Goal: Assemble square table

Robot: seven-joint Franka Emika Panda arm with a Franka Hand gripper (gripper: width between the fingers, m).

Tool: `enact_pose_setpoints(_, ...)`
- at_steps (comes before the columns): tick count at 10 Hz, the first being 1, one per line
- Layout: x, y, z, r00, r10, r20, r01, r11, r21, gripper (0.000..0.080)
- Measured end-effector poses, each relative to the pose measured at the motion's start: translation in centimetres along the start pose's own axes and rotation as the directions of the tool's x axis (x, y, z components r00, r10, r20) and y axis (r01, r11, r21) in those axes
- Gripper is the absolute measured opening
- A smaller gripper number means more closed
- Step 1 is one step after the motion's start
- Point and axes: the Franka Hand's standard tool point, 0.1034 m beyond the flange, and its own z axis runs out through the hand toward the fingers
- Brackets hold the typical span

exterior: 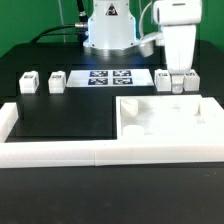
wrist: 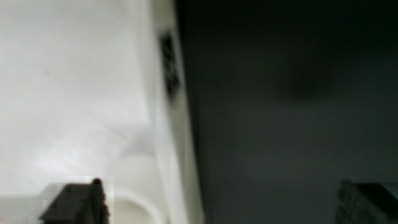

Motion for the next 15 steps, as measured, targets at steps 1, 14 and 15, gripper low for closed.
enact_pose_setpoints(1,1.2,-0.2,-1.0,0.999,0.054,-0.007,-0.054,0.998,-0.013,0.0649)
enact_pose_setpoints(14,5.9,-4.5,-1.0,0.417,0.908,0.044,-0.909,0.416,0.038,0.0649)
enact_pose_setpoints(15,4.9,-4.9,-0.7,0.347,0.936,0.062,-0.938,0.345,0.041,0.0649)
